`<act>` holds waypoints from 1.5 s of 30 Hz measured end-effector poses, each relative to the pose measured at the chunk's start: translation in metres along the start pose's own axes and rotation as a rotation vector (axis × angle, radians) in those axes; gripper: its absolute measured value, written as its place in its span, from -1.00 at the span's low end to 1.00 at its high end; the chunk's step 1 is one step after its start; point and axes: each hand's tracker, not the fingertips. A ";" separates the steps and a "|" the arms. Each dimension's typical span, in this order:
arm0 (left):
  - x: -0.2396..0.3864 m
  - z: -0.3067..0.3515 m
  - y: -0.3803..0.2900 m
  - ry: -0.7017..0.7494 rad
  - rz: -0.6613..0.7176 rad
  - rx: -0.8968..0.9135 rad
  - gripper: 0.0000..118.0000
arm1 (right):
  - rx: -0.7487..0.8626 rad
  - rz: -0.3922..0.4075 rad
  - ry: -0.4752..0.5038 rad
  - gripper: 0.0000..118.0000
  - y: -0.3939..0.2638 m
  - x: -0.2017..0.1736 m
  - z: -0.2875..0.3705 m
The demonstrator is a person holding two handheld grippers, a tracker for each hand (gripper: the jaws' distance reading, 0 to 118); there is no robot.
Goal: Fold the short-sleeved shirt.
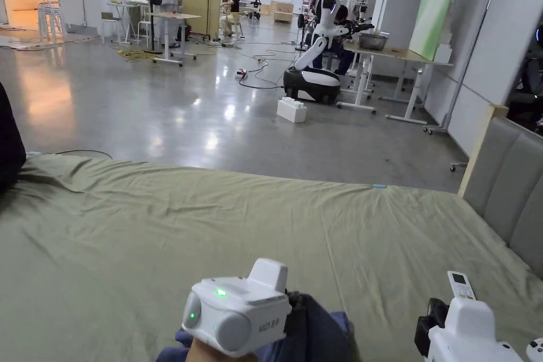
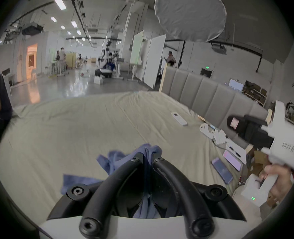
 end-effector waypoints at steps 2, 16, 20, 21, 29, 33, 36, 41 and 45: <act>0.005 -0.007 -0.020 -0.017 0.003 -0.040 -0.85 | -0.021 -0.006 -0.005 -0.99 -0.006 0.001 -0.002; -0.021 0.094 -0.021 0.199 0.020 0.323 0.59 | 0.016 -0.015 0.046 -0.99 0.011 -0.024 0.004; -0.041 0.130 -0.021 0.386 -0.003 0.391 0.42 | 0.065 -0.008 0.064 -0.99 0.018 -0.037 0.011; -0.045 0.137 -0.022 0.426 -0.008 0.409 0.38 | 0.075 -0.007 0.067 -0.99 0.019 -0.041 0.012; -0.064 0.167 -0.030 0.539 0.013 0.428 -0.94 | 0.129 0.014 0.101 -0.99 0.025 -0.068 0.017; -0.073 0.164 -0.031 0.546 0.064 0.387 -1.00 | 0.131 0.017 0.120 -0.99 0.026 -0.076 0.016; -0.085 0.153 -0.031 0.540 0.118 0.336 -1.00 | 0.127 0.028 0.129 -0.99 0.026 -0.080 0.013; -0.126 0.110 -0.027 0.461 0.212 0.178 -1.00 | 0.106 0.037 0.131 -0.99 0.025 -0.078 0.002; -0.160 0.062 -0.022 0.413 0.219 0.031 -1.00 | 0.081 0.047 0.122 -0.99 0.022 -0.074 -0.012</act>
